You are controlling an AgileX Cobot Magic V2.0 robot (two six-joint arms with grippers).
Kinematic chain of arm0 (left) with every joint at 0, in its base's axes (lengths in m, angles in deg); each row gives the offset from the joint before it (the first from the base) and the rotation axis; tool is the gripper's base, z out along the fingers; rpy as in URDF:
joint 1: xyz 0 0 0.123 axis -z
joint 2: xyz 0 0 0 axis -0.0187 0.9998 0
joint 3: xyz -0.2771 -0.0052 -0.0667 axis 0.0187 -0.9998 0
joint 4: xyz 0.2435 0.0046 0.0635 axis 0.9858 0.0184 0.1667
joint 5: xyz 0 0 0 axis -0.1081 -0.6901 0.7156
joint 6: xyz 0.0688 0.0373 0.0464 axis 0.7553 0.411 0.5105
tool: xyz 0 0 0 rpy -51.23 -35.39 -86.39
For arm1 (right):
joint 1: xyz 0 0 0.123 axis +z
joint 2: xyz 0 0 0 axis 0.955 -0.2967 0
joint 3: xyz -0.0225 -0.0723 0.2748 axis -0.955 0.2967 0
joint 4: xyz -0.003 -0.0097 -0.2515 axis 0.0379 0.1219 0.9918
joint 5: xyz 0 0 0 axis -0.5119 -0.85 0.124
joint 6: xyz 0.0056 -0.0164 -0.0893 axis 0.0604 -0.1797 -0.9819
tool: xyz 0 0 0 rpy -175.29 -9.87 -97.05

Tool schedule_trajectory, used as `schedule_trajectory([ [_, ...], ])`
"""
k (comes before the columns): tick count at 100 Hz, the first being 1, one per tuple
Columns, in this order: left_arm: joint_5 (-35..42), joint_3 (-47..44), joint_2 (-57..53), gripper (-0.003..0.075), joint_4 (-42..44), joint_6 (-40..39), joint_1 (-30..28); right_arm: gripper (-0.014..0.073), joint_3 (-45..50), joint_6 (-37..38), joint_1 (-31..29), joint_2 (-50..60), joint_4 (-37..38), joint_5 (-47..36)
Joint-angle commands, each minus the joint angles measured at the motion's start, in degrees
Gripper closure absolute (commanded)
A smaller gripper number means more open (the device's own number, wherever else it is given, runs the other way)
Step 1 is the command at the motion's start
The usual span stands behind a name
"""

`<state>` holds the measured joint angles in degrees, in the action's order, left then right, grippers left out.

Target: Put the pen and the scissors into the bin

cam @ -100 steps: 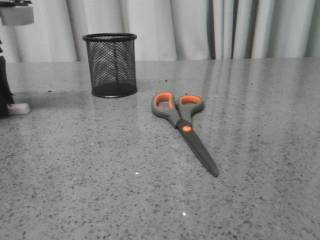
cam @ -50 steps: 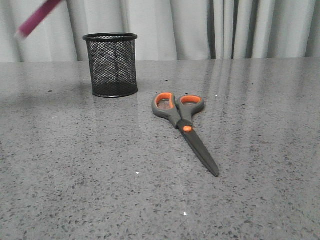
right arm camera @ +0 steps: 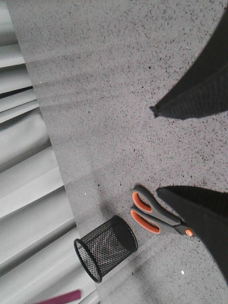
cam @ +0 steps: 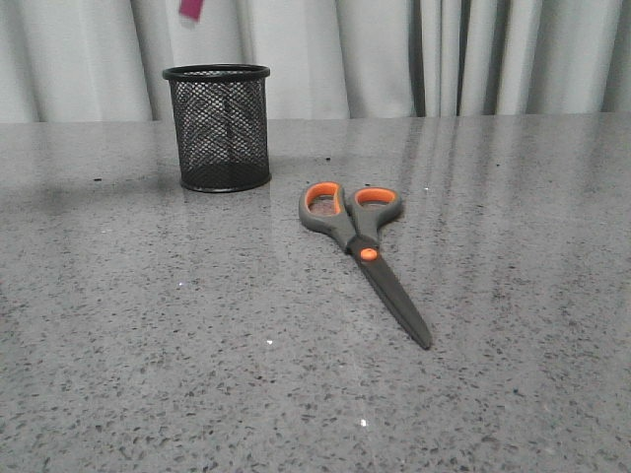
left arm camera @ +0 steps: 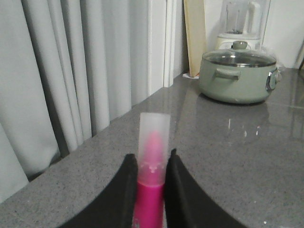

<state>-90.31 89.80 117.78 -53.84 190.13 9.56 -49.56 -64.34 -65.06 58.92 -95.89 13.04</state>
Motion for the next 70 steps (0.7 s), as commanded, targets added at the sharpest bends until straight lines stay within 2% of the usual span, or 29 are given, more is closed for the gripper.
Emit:
schedule_trajectory([
  [1,-2.7,1.6,-0.6,0.0739,-5.6,3.0,0.4,0.0297,-2.0,-0.2,0.3,-1.1,-0.2,-4.1],
  [35,-0.2,1.6,3.2,0.0729,-5.6,6.7,0.3,0.0297,-2.0,-0.2,0.3,-1.1,-1.5,-0.6],
  [40,-0.2,1.6,3.3,0.0689,-5.6,6.7,0.3,0.0297,-2.0,-0.2,0.3,-1.1,-2.2,-0.6],
  [44,-0.2,1.6,3.5,0.0626,-5.6,6.7,0.3,0.0297,-2.0,-0.2,0.3,-1.1,-2.9,-0.6],
  [59,-2.6,1.6,3.2,0.0308,-5.6,6.6,0.2,0.0297,-3.1,-0.2,0.3,-1.1,-4.2,0.6],
  [64,-5.9,1.6,2.7,0.0267,-5.6,6.6,-0.4,0.0297,-4.5,-1.0,0.3,-1.1,-4.2,2.1],
  [70,-10.7,1.6,1.2,0.0294,-5.6,6.6,-1.2,0.0297,-7.3,-5.2,0.3,-1.1,-4.2,4.5],
])
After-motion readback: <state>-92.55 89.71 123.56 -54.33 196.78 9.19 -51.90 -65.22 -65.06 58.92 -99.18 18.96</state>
